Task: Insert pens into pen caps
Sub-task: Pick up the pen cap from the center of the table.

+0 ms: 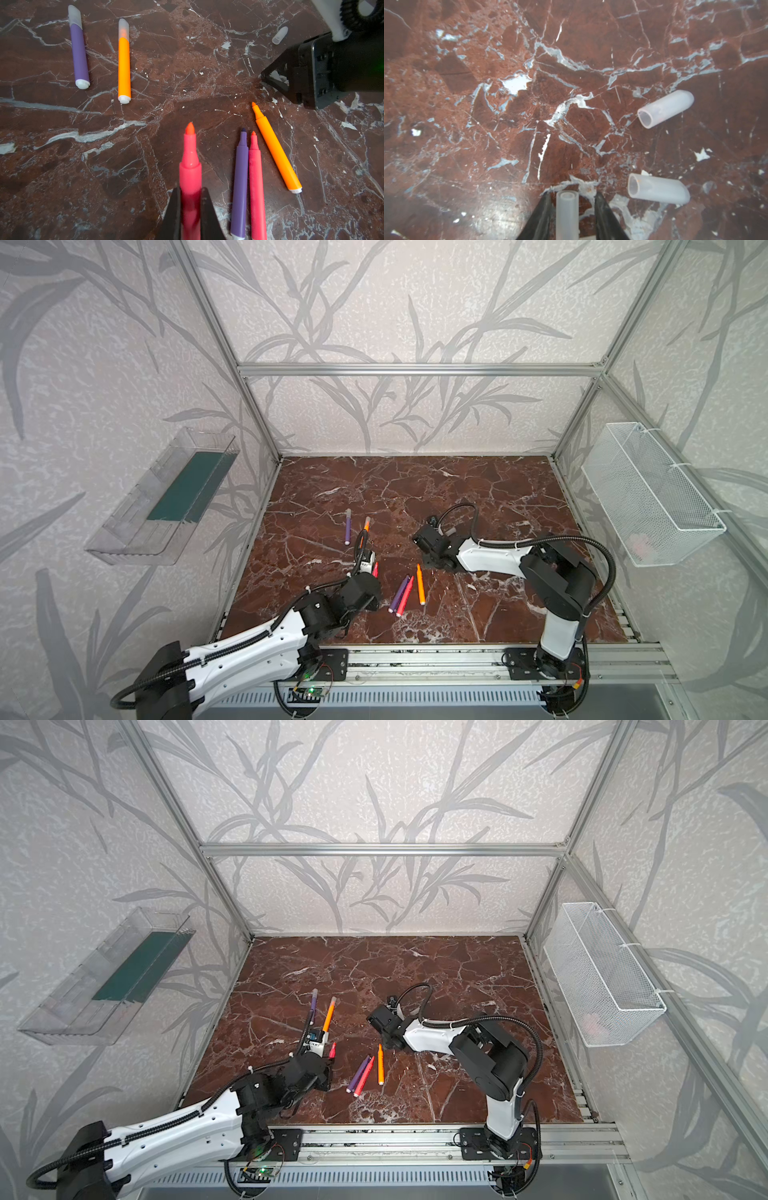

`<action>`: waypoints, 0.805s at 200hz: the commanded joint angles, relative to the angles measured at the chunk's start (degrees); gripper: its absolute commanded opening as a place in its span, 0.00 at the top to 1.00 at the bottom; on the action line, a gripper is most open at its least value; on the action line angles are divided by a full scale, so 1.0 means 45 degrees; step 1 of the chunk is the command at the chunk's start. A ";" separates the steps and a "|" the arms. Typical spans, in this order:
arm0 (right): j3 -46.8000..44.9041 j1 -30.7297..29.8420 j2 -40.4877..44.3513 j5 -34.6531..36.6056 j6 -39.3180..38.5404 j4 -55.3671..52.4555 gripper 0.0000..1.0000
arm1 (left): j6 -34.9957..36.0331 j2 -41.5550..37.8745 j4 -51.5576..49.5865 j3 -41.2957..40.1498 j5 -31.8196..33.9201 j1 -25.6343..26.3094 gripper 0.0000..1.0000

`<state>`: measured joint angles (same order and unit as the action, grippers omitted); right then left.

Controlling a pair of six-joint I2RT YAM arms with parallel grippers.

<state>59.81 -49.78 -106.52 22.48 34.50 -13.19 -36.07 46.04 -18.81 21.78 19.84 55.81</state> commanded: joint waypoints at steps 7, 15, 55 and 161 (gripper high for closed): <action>-0.0328 -0.0129 0.0302 0.0049 0.0058 -0.0804 0.77 | -0.0152 -0.0081 -0.0032 0.0040 0.0188 -0.0039 1.00; -0.0322 -0.0159 0.0321 -0.0001 0.0047 -0.0816 0.80 | -0.0150 -0.0075 -0.0027 0.0035 0.0190 -0.0039 1.00; -0.0362 -0.0209 0.0197 -0.0037 0.0179 -0.0705 0.68 | -0.0156 -0.0075 -0.0039 0.0029 0.0170 -0.0047 1.00; -0.0496 -0.0205 0.0075 -0.0222 0.0319 -0.0456 0.87 | -0.0128 -0.0159 0.0010 0.0040 0.0041 -0.0030 1.00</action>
<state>58.74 -50.37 -105.71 22.33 35.33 -13.32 -36.07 46.04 -18.81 21.78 19.59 55.81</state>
